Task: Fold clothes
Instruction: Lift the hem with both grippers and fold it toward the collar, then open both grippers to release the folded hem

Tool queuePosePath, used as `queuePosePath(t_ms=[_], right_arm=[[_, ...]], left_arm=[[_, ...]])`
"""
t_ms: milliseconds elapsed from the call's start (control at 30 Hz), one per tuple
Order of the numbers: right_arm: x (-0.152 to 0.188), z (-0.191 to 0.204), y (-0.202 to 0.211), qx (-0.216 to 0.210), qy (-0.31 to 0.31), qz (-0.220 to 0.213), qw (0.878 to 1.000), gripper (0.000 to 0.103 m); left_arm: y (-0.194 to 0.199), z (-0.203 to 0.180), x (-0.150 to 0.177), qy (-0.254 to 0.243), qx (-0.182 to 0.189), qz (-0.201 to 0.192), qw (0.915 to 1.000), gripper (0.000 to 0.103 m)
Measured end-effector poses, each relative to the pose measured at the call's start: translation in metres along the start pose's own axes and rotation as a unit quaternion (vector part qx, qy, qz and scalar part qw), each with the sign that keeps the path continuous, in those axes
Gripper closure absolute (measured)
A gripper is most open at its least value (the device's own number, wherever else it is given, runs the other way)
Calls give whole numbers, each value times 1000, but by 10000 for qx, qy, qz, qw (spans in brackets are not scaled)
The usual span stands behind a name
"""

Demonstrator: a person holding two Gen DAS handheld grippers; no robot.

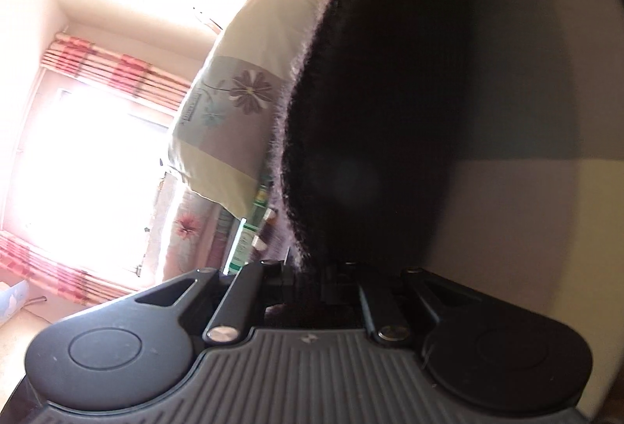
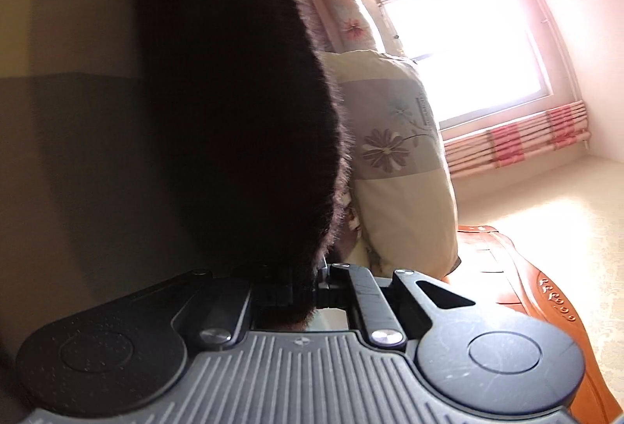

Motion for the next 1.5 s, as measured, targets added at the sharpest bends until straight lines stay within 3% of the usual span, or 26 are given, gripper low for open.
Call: queuePosePath(t_ms=[333,567,833,933,1133,1267,1367,1433,1500], right_arm=[[-21,-36,-67,233,-242,-27,9994,94],[-42,-66,-126,554,-420,-82,9975,94],[-67,-103,-208,791,-582,-104,9951,94],[-78,-112,-243,801,-574,-100,9951,94],[-91,-111,-304,513,-581,-24,9970,94],[-90,-103,-327,226,-663,82,9975,94],[-86,-105,-332,98,-834,149,9964,81],[-86,-112,-330,20,-1069,173,9941,65],[-86,-118,-328,-59,-1303,196,9913,60]], left_arm=[[-66,34,-1,360,-125,21,9993,95],[-116,64,-2,611,-431,-41,9972,95],[-198,101,-4,887,-503,33,9948,95],[-232,112,-4,1047,-547,107,9929,95],[-287,111,6,1308,-245,341,9905,95],[-310,104,14,1406,-59,470,9889,86],[-313,104,15,1554,-8,487,9867,81],[-309,114,18,1715,-79,399,9843,73],[-305,124,21,1878,-154,307,9816,67]])
Point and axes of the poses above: each gripper's, at about its wrist camera, not at the fingertips, and y roughly against the way its jaws point, z to its left, x to its underside, the point moved 6 cm from there along -y, roughly the way its jaws point, and after that the axes turned 1 degree about z, right-handed, at the moved point
